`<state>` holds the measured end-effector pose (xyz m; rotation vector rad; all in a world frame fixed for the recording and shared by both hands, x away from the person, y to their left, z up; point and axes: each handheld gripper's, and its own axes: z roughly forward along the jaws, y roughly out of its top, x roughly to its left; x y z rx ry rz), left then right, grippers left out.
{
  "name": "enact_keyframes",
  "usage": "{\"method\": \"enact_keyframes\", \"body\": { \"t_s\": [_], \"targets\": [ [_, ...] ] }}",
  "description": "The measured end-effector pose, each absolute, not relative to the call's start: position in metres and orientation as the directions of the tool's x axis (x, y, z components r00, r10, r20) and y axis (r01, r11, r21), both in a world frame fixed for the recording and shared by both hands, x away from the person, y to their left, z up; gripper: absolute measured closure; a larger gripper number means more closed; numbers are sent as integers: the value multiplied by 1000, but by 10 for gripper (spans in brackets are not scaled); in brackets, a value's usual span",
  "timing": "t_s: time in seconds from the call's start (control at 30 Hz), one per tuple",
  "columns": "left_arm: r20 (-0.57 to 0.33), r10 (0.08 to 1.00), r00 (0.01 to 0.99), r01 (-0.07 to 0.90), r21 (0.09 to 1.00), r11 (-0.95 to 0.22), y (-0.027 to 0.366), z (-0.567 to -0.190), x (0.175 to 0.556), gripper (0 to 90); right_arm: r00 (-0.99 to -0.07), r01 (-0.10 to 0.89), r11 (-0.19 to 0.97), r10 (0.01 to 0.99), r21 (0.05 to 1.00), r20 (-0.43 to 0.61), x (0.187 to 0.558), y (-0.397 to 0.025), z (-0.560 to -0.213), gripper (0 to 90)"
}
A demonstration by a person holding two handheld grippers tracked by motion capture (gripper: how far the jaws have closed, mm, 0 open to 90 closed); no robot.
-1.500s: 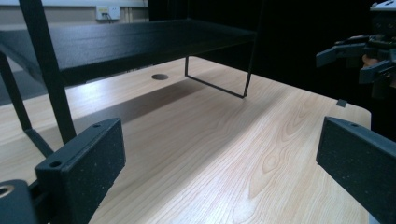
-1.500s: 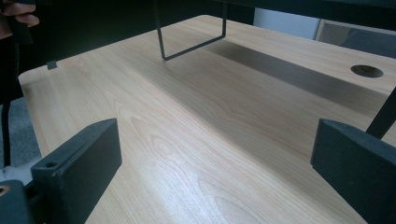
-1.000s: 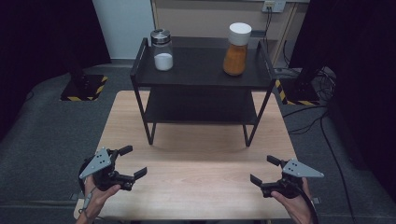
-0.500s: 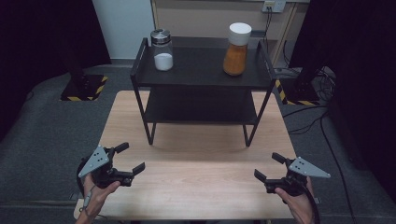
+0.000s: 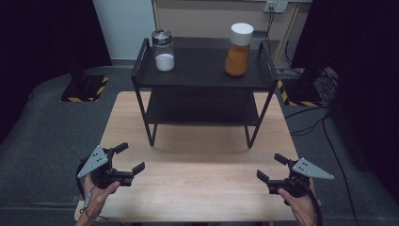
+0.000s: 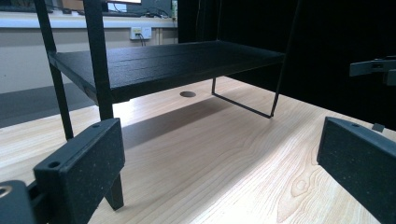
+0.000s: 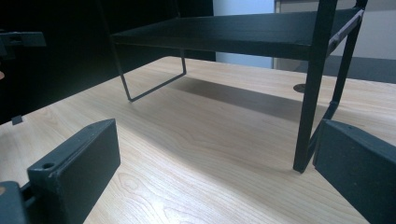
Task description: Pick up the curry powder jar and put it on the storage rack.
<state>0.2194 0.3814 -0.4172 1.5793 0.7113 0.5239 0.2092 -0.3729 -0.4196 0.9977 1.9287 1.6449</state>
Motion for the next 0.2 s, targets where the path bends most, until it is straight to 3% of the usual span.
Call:
{"method": "enact_keyframes", "body": {
  "t_s": [0.2],
  "targets": [
    [-75,703,707,147,988,-42,382,-418,220,0,-656,252,46,742,967,136,209,-373,-420,12]
  ]
}}
